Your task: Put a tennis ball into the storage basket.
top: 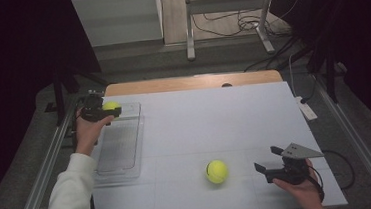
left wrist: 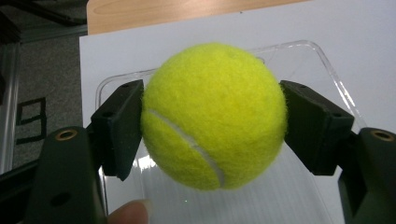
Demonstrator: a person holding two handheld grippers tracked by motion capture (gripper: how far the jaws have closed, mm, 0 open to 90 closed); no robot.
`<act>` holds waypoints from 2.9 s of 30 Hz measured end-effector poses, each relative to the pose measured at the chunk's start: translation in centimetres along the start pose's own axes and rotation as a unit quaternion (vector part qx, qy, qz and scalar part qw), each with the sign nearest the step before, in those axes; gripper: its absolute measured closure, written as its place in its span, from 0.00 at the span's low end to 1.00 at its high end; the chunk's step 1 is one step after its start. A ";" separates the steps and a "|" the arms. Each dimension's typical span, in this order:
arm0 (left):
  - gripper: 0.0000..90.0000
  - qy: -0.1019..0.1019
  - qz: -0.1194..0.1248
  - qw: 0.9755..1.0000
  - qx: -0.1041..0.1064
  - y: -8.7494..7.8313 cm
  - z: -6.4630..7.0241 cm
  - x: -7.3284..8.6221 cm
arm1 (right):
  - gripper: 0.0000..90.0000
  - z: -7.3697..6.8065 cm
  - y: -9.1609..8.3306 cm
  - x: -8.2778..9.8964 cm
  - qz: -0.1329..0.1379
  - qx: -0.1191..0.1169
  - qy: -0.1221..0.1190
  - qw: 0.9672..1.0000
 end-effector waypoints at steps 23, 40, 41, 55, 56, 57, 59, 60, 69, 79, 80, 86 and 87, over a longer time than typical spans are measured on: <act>0.30 -0.006 -0.031 0.999 -0.005 1.7 -0.7 0.6 | 0.13 0.0 0.0 0.0 -0.001 0.000 -0.001 1.000; 0.30 0.004 -0.062 0.998 -0.014 3.2 -0.9 1.2 | 0.13 0.0 0.1 0.1 -0.002 0.000 -0.001 1.000; 0.30 0.006 -0.063 0.998 -0.016 3.2 -0.9 1.2 | 0.13 0.0 0.1 0.1 -0.002 0.000 -0.001 1.000; 0.30 0.018 -0.079 0.996 -0.034 4.3 -0.4 1.2 | 0.13 0.1 0.1 0.1 -0.004 0.000 0.000 1.000; 0.30 0.018 -0.080 0.996 -0.035 4.4 -0.4 1.2 | 0.13 0.1 0.1 0.1 -0.004 0.000 0.001 1.000; 0.30 0.019 -0.081 0.996 -0.036 4.5 -0.4 1.2 | 0.13 0.1 0.1 0.1 -0.004 0.000 0.000 1.000; 0.30 0.019 -0.082 0.996 -0.039 4.6 -0.3 1.2 | 0.13 0.1 0.1 0.1 -0.004 0.000 0.001 1.000; 0.30 0.019 -0.083 0.996 -0.042 4.6 -0.3 1.2 | 0.13 0.1 0.1 0.1 -0.004 0.000 0.001 1.000; 0.30 0.028 -0.086 0.994 -0.060 4.9 -0.1 1.2 | 0.13 0.1 0.1 0.1 -0.005 -0.001 0.000 1.000; 0.21 0.023 -0.058 0.997 -0.044 3.9 0.1 1.0 | 0.13 0.0 0.1 0.1 -0.005 -0.001 0.000 1.000; 0.19 0.021 -0.055 0.997 -0.043 3.8 0.1 1.0 | 0.13 0.0 0.1 0.1 -0.004 -0.002 0.000 1.000; 0.17 0.016 -0.036 0.999 -0.026 2.9 0.0 1.2 | 0.13 0.0 0.1 0.1 -0.004 -0.001 -0.001 1.000; 0.17 0.016 -0.032 0.999 -0.023 2.8 0.0 1.3 | 0.13 0.0 0.1 0.1 -0.004 -0.001 0.000 1.000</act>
Point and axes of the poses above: each handheld gripper's, and its own axes: y roughly forward along the jaws, x roughly out of its underside, z roughly to its right, the point moved 3 cm from there along y, roughly forward along the jaws, and after that the axes turned 12 degrees about -z, right-handed, at the moved point
